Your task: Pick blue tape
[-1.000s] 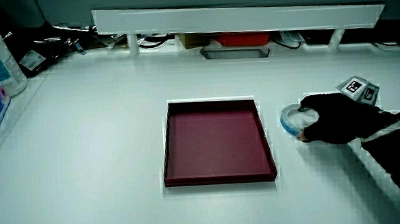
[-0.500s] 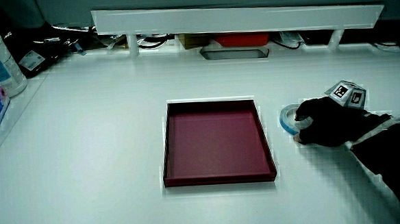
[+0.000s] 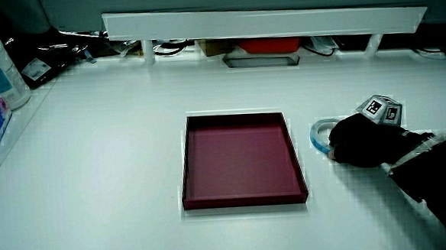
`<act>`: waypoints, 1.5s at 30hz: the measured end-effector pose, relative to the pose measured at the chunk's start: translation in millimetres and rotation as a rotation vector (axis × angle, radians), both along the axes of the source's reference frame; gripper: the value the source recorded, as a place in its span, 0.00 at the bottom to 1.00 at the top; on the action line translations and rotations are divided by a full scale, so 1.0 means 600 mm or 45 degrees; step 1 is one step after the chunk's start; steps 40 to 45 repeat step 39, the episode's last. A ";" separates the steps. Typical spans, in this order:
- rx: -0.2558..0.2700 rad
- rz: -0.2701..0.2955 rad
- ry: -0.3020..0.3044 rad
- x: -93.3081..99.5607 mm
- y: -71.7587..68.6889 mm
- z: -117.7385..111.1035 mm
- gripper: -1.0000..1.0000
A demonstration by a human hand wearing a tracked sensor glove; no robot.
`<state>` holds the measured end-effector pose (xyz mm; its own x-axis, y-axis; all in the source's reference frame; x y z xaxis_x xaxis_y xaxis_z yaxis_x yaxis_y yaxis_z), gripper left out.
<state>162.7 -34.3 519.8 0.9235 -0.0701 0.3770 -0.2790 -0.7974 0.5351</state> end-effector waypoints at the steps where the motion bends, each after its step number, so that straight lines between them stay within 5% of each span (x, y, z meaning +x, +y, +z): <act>1: 0.004 -0.008 -0.004 -0.003 0.002 -0.002 0.94; 13: 0.058 -0.060 0.036 -0.006 0.017 0.007 1.00; 23: 0.173 -0.064 -0.073 -0.011 0.018 -0.056 1.00; 33: 0.294 -0.183 -0.158 -0.060 0.031 -0.122 1.00; 39: 0.298 -0.283 -0.249 -0.093 0.042 -0.145 1.00; 45: 0.298 -0.283 -0.249 -0.093 0.042 -0.145 1.00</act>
